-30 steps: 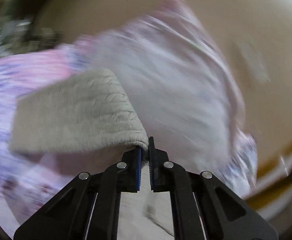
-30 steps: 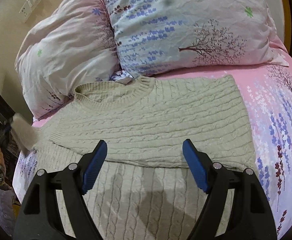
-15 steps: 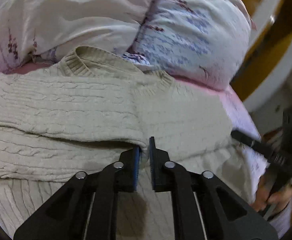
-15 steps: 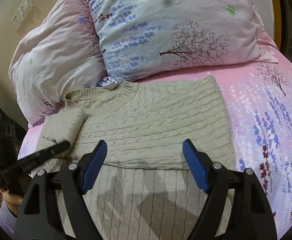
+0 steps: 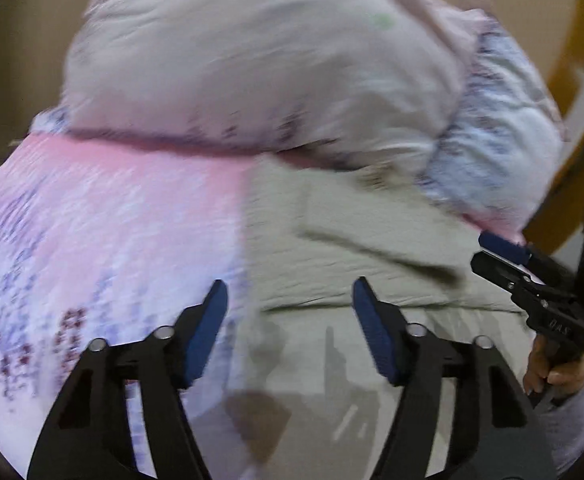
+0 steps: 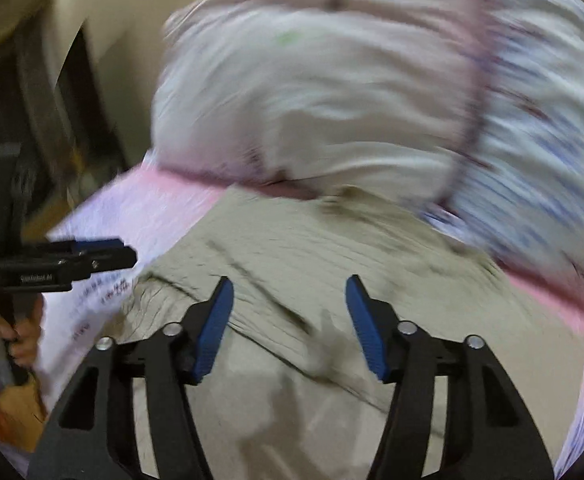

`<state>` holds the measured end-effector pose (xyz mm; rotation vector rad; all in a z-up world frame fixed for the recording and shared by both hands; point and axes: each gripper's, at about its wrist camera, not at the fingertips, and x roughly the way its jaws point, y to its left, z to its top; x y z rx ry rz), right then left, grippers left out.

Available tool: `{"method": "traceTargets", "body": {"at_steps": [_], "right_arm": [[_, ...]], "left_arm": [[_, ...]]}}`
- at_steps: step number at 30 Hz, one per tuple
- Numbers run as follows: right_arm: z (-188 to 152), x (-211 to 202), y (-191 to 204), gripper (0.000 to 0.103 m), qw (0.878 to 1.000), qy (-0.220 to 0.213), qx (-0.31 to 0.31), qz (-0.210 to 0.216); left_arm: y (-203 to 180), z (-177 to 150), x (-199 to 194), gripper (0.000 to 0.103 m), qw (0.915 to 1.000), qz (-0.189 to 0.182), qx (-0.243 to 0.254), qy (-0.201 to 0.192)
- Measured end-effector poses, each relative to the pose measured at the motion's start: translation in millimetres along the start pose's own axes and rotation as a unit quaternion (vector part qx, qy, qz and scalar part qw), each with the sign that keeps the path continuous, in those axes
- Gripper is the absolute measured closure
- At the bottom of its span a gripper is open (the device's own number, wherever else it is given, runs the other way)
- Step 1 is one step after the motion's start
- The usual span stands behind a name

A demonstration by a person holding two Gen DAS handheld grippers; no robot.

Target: Fold small clothes

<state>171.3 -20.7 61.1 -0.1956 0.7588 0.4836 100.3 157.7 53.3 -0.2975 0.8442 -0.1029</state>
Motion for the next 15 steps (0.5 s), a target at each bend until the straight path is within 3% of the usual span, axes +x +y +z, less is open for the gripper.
{"method": "traceTargets", "body": {"at_steps": [3,9,12,14,15], "right_arm": [[12.6,36.7,31.0,0.052,0.999,0.027,-0.035,-0.003],[23.4,89.0,61.4,0.058,0.995,0.066,-0.071,-0.021],[25.4,99.8,55.6,0.081,0.995,0.068,-0.062,-0.048],[27.5,95.6,44.4,0.097,0.997,0.061,-0.028,-0.04],[28.4,88.1,35.0,0.097,0.998,0.048,-0.003,-0.039]], "left_arm": [[12.2,-2.6,12.1,0.042,0.9994,0.03,-0.003,0.016],[24.7,3.9,34.6,0.042,0.9988,0.022,-0.023,0.037],[20.0,2.4,44.4,0.045,0.9986,0.027,-0.016,0.042],[13.9,2.8,47.2,0.045,0.9984,0.037,-0.002,0.042],[13.2,2.3,46.7,0.047,0.9984,0.037,0.0,0.043]]}}
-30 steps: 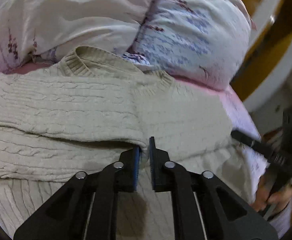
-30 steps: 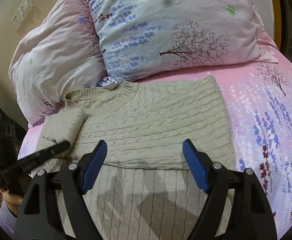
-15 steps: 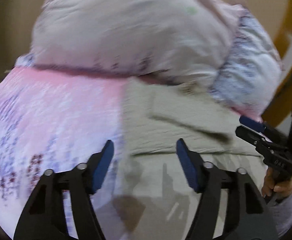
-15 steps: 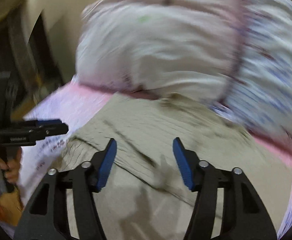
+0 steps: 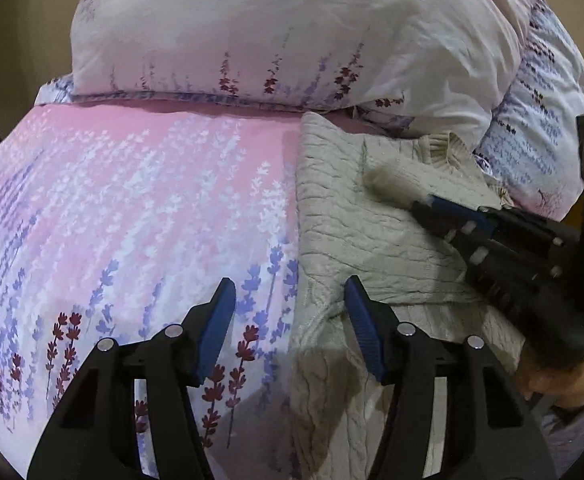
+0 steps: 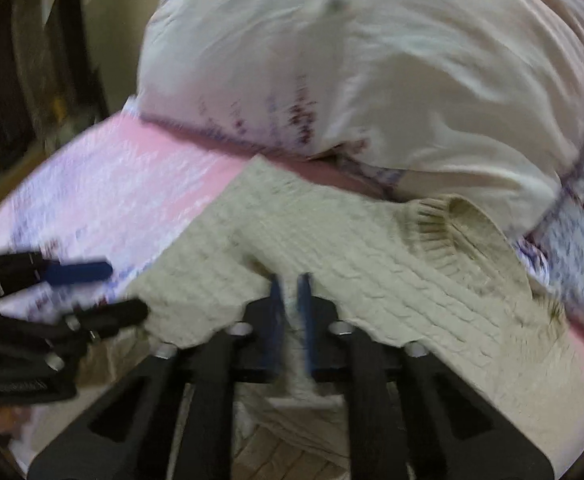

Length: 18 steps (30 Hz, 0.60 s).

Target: Fold small clothes

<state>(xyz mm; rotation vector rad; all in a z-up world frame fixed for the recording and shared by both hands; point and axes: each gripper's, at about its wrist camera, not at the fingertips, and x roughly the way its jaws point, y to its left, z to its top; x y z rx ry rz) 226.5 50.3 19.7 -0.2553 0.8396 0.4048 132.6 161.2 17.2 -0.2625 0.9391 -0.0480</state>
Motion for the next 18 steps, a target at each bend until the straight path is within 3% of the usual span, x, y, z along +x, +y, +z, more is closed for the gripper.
{"method": "traceTargets", "body": {"at_steps": [3,5,9,12,15,18], "right_arm": [[-2.8,-23.4,-28.7,0.097,0.997,-0.038,0.061,-0.004],[-12.1,-50.4,-59.4,0.097,0.989,-0.076,0.126,-0.005],[-61.3,-113.2,-137.9,0.097,0.948,-0.153,0.279,-0.032],[-114.7,-138.5,-195.6,0.097,0.911,-0.158,0.375,-0.067],[-156.0,-126.7,-238.0,0.095,0.882,-0.119,0.456,-0.009],[-180.0,-114.6,-254.3,0.078,0.853,-0.101,0.508,0.06]], "left_arm": [[-0.6,1.0,1.4,0.051,1.0,0.004,0.003,-0.003],[0.7,1.4,1.5,0.051,1.0,0.001,0.0,-0.006],[3.3,3.5,1.6,0.051,0.9999,-0.01,-0.005,-0.004],[8.4,9.9,5.4,0.051,0.9987,-0.043,-0.028,0.004],[15.7,19.3,11.1,0.051,0.9953,-0.077,-0.057,0.012],[21.7,26.3,18.1,0.051,0.9885,-0.116,-0.094,0.024]]}}
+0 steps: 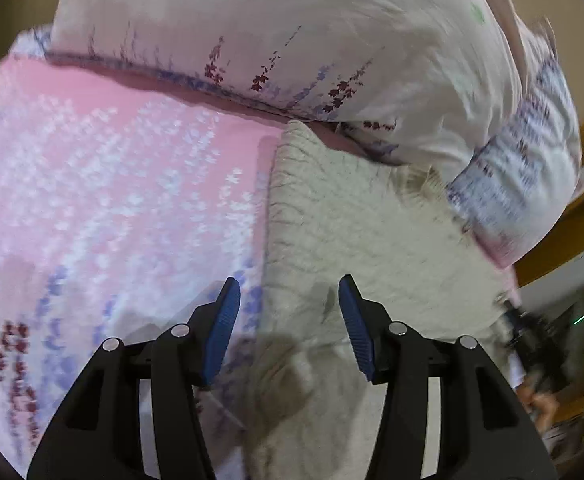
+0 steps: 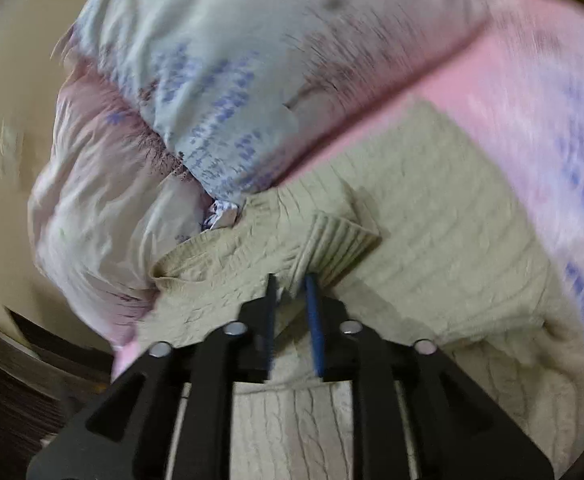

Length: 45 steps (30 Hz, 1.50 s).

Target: Fold small clothes

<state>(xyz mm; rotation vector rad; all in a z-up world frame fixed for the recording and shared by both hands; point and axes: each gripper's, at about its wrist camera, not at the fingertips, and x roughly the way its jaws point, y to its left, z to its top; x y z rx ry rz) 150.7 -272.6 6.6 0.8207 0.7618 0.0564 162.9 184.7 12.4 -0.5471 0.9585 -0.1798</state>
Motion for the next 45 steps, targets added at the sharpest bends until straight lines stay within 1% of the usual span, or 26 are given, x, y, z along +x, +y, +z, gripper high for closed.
{"method": "traceTargets", "body": {"at_steps": [1,2,6,7,9,10,11,16,18,20,21,23,25,26,28,29,30,31,32,33,35,38,39,42,44,45], "right_arm": [[1.3,1.3,-4.6,0.065,1.0,0.005,0.011,0.01],[4.1,2.1,-10.3,0.059,0.999,0.007,0.026,0.023],[4.7,2.9,-16.0,0.059,0.998,0.009,0.051,0.043],[7.4,3.3,-17.0,0.061,0.998,0.007,0.05,0.038],[10.5,6.9,-16.0,0.072,0.999,0.004,0.047,0.022],[13.4,9.6,-17.4,0.088,0.999,0.005,0.046,0.009],[15.2,11.3,-17.7,0.096,0.999,0.008,0.042,-0.006],[7.7,-19.3,-8.3,0.096,0.999,-0.042,-0.006,-0.019],[6.8,-11.8,-12.8,0.096,0.999,-0.018,-0.001,-0.037],[8.0,-4.0,-19.7,0.09,0.999,0.003,0.015,-0.041],[9.1,-3.4,-23.4,0.09,0.999,0.005,0.028,-0.031],[11.6,-6.4,-27.0,0.078,0.999,0.001,0.039,-0.018],[15.4,-8.0,-26.1,0.077,0.999,-0.003,0.035,-0.021],[16.8,-7.7,-25.6,0.077,0.999,-0.001,0.033,-0.023],[18.2,-7.5,-26.3,0.078,0.999,0.002,0.033,-0.023],[18.7,-7.7,-27.0,0.081,0.999,0.002,0.034,-0.022],[18.8,-9.5,-28.2,0.084,0.999,0.0,0.031,-0.025],[19.0,-8.3,-26.9,0.094,0.999,-0.001,0.026,-0.03],[18.8,-8.0,-26.4,0.095,0.999,0.001,0.017,-0.035],[18.3,-7.4,-23.1,0.096,0.999,0.005,0.006,-0.039],[17.5,-11.8,-12.6,0.096,1.0,0.0,-0.013,-0.02],[16.9,-25.4,2.9,0.096,0.998,-0.018,-0.031,0.056],[16.5,-26.3,5.4,0.096,0.997,-0.016,-0.039,0.057],[15.0,-13.1,-3.9,0.095,0.999,0.016,-0.048,-0.013],[13.9,-6.7,-16.4,0.089,0.999,0.04,-0.023,-0.019],[14.7,-7.6,-18.9,0.088,0.999,0.04,-0.017,-0.018]], "left_arm": [[-0.5,0.6,0.8,0.051,1.0,-0.004,-0.006,0.001],[0.0,1.9,2.1,0.051,0.9999,-0.01,-0.013,0.002],[1.7,5.7,5.3,0.051,0.9992,-0.025,-0.033,0.004],[1.5,6.5,6.5,0.051,0.9991,-0.026,-0.034,0.005],[0.6,8.6,8.5,0.052,0.9989,-0.027,-0.037,0.005],[-0.5,9.6,10.3,0.052,0.9989,-0.027,-0.038,0.006],[-1.1,10.4,11.3,0.053,0.9989,-0.027,-0.038,0.006],[-2.9,15.8,18.4,0.06,0.999,-0.021,-0.037,0.008],[-3.9,18.4,20.9,0.061,0.9991,-0.019,-0.036,0.008],[-5.7,20.7,23.0,0.061,0.9993,-0.016,-0.033,0.009],[-6.7,21.3,23.7,0.061,0.9993,-0.015,-0.032,0.01],[-9.1,22.0,25.0,0.061,0.9996,-0.009,-0.024,0.01],[-10.9,23.9,26.8,0.063,0.9998,-0.001,-0.017,0.01],[-12.4,24.9,27.7,0.065,0.9999,0.004,-0.013,0.01],[-17.1,26.4,30.7,0.073,0.9998,0.016,0.0,0.013],[-21.0,26.7,32.5,0.077,0.9995,0.024,0.012,0.013],[-24.8,26.6,33.5,0.086,0.9991,0.032,0.025,0.011],[-28.4,26.2,33.9,0.092,0.9985,0.039,0.038,0.009],[-31.9,26.4,33.1,0.093,0.9979,0.04,0.051,0.006],[-31.9,27.3,31.4,0.095,0.9978,0.037,0.055,0.004],[-27.2,32.8,26.8,0.095,0.9983,0.021,0.055,-0.001],[-4.7,38.3,21.4,0.095,0.9998,-0.016,0.012,-0.008],[5.5,38.6,22.8,0.095,0.9995,-0.031,-0.009,-0.004],[17.9,32.9,31.1,0.095,0.9987,-0.042,-0.028,0.007],[18.2,30.8,31.2,0.095,0.9985,-0.046,-0.029,0.003],[18.8,31.0,30.0,0.095,0.9984,-0.048,-0.031,0.002]]}}
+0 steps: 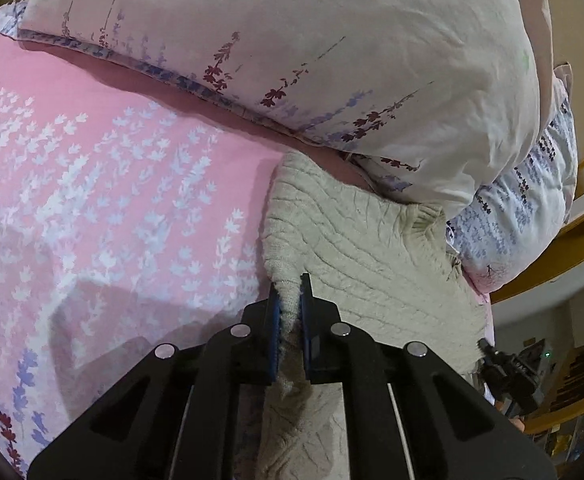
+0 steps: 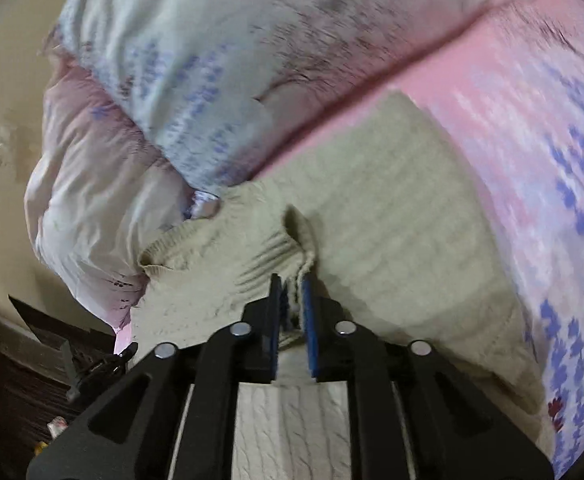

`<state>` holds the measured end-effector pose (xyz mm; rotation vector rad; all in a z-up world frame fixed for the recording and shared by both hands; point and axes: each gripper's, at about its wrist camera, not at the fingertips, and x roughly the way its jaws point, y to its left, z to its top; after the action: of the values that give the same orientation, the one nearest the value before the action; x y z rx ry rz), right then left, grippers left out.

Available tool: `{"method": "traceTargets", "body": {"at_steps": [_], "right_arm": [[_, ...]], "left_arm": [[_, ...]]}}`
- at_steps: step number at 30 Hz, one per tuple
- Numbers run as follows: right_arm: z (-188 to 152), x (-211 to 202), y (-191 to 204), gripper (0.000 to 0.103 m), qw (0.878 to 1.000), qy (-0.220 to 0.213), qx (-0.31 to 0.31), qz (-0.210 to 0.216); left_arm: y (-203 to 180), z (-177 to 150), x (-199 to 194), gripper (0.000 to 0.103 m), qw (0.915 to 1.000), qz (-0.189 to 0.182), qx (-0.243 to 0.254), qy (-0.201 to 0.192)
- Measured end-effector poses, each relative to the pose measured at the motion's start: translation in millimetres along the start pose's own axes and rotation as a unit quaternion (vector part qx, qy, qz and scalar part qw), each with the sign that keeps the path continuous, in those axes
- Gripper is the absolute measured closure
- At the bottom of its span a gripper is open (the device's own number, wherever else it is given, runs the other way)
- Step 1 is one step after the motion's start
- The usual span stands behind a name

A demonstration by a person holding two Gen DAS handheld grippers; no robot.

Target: Fold small clothes

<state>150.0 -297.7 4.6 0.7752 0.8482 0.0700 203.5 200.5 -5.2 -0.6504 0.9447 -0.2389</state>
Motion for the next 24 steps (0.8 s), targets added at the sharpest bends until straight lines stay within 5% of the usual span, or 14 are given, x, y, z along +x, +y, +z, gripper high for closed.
{"method": "traceTargets", "body": {"at_steps": [2,4,6,7,11,15,20,24], "right_arm": [[2.8,-2.1,-0.6,0.076,1.0,-0.004,0.004,0.008],[6.3,-3.4,4.4,0.076,1.0,-0.011,-0.008,0.0],[7.9,-0.9,6.0,0.084,1.0,-0.007,-0.015,-0.005],[7.4,0.4,6.6,0.097,1.0,-0.005,-0.018,-0.008],[0.5,-0.6,5.4,0.096,0.999,-0.005,-0.026,-0.021],[0.0,-0.2,3.6,0.082,1.0,0.005,-0.02,-0.018],[-5.1,1.2,12.7,0.097,0.997,0.001,-0.057,-0.052],[-6.6,-2.7,6.8,0.099,0.996,-0.003,-0.049,-0.071]], "left_arm": [[0.0,0.2,-0.5,0.095,1.0,0.001,-0.001,0.002],[-0.4,0.2,-0.1,0.095,1.0,0.005,0.003,0.002],[-0.1,-0.8,1.6,0.095,1.0,0.005,0.001,0.001],[-0.2,-1.0,2.7,0.095,1.0,0.005,-0.001,0.001],[-0.1,-2.5,2.9,0.094,1.0,0.006,-0.001,-0.004],[-5.3,-6.5,4.3,0.094,0.9998,0.016,0.003,-0.009],[-5.9,-9.7,3.5,0.094,0.9995,0.024,0.003,-0.018],[-9.1,-13.9,3.4,0.094,0.9989,0.036,0.009,-0.029]]}}
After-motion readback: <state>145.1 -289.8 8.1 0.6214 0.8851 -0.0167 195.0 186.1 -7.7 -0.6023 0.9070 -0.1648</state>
